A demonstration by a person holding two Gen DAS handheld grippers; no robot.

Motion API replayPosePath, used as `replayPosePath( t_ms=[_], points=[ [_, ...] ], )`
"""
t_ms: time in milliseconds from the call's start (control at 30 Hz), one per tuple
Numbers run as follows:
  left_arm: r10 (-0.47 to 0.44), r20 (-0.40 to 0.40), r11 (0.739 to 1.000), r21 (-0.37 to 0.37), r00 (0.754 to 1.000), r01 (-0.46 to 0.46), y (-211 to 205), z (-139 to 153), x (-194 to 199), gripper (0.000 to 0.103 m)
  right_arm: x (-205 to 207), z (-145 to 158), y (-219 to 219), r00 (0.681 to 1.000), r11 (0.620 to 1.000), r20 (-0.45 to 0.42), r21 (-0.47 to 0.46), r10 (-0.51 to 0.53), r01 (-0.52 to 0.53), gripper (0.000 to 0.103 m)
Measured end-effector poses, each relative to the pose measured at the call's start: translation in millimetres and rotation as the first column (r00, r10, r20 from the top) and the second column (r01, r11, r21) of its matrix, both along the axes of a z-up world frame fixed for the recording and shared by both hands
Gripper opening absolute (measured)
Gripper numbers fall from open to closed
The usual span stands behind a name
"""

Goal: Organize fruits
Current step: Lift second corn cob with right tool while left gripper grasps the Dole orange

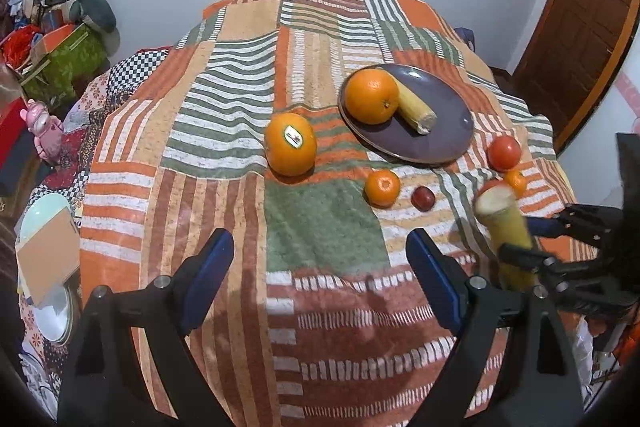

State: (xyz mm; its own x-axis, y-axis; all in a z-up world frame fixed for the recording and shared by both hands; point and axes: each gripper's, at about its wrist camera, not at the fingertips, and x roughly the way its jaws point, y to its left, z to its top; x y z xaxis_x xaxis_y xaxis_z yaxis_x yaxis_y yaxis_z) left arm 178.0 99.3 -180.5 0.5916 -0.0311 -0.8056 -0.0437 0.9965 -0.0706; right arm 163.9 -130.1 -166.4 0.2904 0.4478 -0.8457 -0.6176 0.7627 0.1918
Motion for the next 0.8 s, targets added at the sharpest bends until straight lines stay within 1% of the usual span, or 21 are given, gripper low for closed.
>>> replayPosePath(
  t_ms=[233,433,600,700,733,800],
  points=[
    [0.037,-0.004,0.999,0.009,0.999,-0.037,14.8,-7.6,34.4,0.089,22.0,20.8,-4.9,0.997,0.997,0.052,0.055,-0.057,0.054,0.037],
    [0.046,-0.018,0.999,-0.002,0.999,-0.046,23.2,-23.9,74.4,0.088,42.8,31.4,-6.1,0.995,0.991,0.053,0.11,-0.082,0.076,0.036],
    [0.044,-0.063,0.999,0.015,0.997,-0.043,24.0,-47.1,108.3,0.072,57.7,35.6,-2.5,0.994,0.988,0.06,0.131,-0.09,0.081,0.036],
    [0.061,-0.089,0.998,0.021,0.994,-0.059,27.6,-60.7,122.4,0.064,65.6,37.0,-2.7,0.994,0.984,0.048,0.158,-0.096,0.087,0.036],
    [0.056,-0.093,0.998,0.007,0.994,-0.056,27.8,-63.9,125.2,0.063,67.9,38.1,-3.1,0.994,0.982,0.046,0.166,-0.1,0.091,0.036],
    [0.042,-0.093,0.999,-0.018,0.995,-0.044,27.0,-67.3,129.3,0.054,71.8,40.0,-3.3,0.993,0.98,0.05,0.176,-0.104,0.093,0.036]
  ],
)
